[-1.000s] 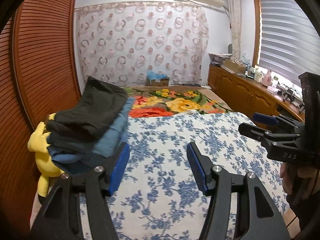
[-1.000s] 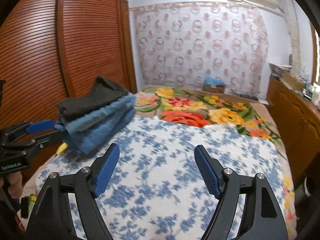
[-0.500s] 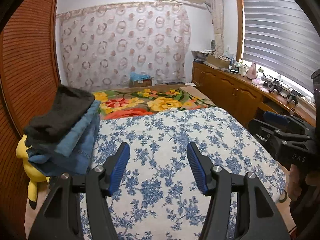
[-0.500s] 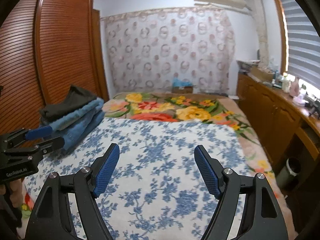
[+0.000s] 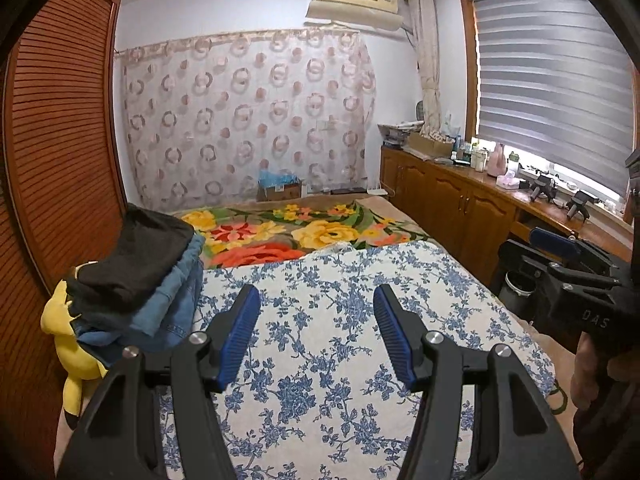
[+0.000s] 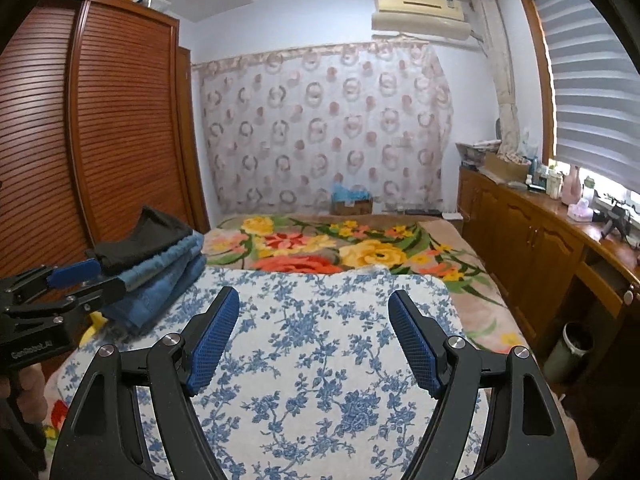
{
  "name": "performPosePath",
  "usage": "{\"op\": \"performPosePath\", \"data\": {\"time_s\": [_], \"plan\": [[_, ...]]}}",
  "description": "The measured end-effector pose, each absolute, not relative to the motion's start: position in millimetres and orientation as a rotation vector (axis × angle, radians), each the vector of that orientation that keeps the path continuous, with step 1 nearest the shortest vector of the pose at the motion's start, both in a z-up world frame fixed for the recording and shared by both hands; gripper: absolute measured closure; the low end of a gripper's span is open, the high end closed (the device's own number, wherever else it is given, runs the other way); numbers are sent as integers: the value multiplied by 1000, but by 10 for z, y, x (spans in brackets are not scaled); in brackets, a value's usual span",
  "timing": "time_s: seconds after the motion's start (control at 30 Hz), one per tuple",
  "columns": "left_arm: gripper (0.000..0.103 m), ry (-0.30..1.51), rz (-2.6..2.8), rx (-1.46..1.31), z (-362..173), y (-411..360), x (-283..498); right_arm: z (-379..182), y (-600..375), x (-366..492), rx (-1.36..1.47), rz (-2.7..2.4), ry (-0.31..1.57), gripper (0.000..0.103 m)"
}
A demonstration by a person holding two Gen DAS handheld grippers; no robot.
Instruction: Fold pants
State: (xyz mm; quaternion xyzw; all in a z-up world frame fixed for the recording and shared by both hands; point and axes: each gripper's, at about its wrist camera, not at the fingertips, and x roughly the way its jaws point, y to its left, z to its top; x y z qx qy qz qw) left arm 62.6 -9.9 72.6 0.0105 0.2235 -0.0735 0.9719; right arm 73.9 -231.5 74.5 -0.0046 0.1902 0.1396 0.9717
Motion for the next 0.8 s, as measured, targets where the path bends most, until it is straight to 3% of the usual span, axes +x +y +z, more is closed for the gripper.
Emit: {"op": "performPosePath", "data": {"time_s": [0.8], "plan": [[44, 416, -113, 2, 811, 98, 435, 778, -2277, 633, -17, 262, 351, 24]]}}
